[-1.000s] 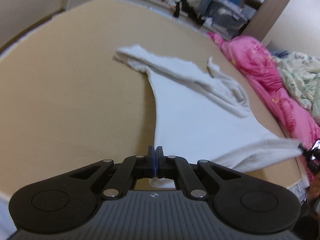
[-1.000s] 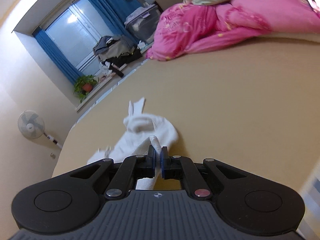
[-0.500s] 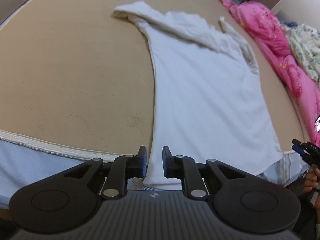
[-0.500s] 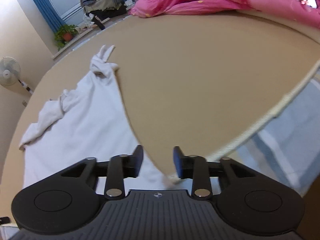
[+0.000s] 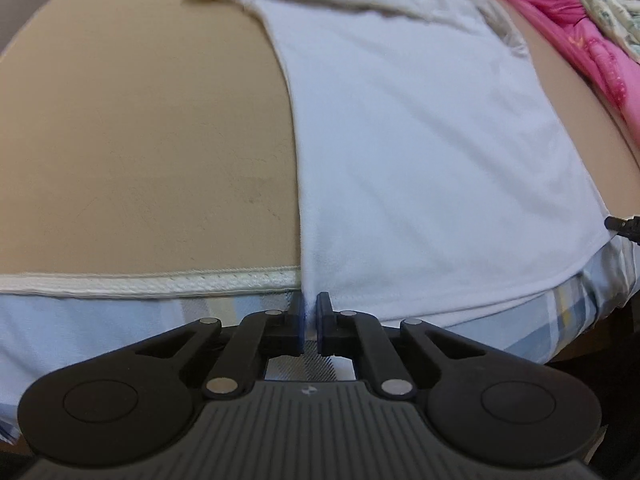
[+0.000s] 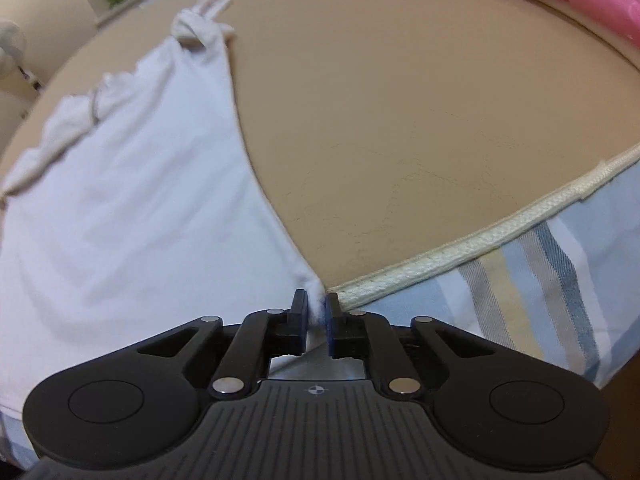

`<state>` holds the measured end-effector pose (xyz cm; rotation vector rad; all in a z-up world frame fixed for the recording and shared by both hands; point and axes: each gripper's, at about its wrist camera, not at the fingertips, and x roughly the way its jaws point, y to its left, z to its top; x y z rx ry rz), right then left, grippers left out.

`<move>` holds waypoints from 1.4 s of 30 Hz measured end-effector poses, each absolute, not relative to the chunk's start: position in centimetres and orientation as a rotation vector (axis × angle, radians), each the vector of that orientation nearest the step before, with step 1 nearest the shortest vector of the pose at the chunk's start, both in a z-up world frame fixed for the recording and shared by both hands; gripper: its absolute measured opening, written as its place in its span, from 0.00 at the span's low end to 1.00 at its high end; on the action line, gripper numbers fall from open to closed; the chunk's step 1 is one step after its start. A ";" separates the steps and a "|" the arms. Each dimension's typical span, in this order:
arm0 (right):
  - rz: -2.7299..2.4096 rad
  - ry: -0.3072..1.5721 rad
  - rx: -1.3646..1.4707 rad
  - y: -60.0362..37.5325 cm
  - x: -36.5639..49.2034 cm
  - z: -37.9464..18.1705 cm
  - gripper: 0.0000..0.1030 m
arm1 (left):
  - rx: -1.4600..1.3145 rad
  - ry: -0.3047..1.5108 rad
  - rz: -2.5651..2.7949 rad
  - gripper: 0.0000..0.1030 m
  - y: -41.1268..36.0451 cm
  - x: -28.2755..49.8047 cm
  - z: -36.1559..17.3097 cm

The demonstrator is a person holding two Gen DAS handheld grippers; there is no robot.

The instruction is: Fold small clothes

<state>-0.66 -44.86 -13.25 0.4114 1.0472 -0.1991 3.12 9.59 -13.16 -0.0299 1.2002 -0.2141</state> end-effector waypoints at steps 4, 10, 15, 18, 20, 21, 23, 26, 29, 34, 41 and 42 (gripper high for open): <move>-0.192 0.944 0.489 -46.5 -3.1 -10.1 0.06 | -0.148 1.172 -0.200 0.05 12.1 1.1 -11.2; -0.227 1.042 0.339 -44.7 -3.6 -10.3 0.07 | -0.076 1.220 -0.162 0.07 11.1 1.5 -12.1; -0.311 0.919 0.192 -43.5 -3.0 -8.5 0.16 | -0.093 1.030 -0.173 0.12 9.9 3.4 -9.4; -0.194 0.833 0.298 -43.5 -2.5 -7.1 0.30 | -0.105 1.014 -0.221 0.12 8.0 4.7 -9.5; -0.099 0.898 0.364 -43.2 -1.5 -8.2 0.41 | -0.087 1.022 -0.230 0.12 6.6 5.7 -10.1; -0.072 0.956 0.385 -42.9 -0.9 -9.1 0.42 | -0.075 1.027 -0.232 0.12 6.1 5.6 -10.5; -0.071 1.111 0.333 -42.2 0.4 -11.3 0.42 | -0.033 1.073 -0.237 0.19 4.8 6.3 -11.9; -0.097 1.134 0.274 -41.9 1.0 -11.2 0.42 | 0.072 1.204 -0.223 0.26 3.1 6.7 -14.8; -0.092 1.002 0.276 -42.2 1.1 -8.3 0.42 | 0.055 1.110 -0.202 0.28 2.6 6.7 -13.1; -0.074 0.788 0.261 -42.2 2.4 -4.4 0.42 | 0.071 0.882 -0.144 0.28 1.6 7.1 -10.2; 0.013 0.543 0.119 -38.8 8.6 -1.9 0.42 | 0.296 0.681 -0.152 0.04 -2.2 7.4 -8.4; 0.011 0.545 0.111 -38.6 9.9 -1.9 0.41 | 0.320 0.655 -0.157 0.04 -2.6 8.0 -8.1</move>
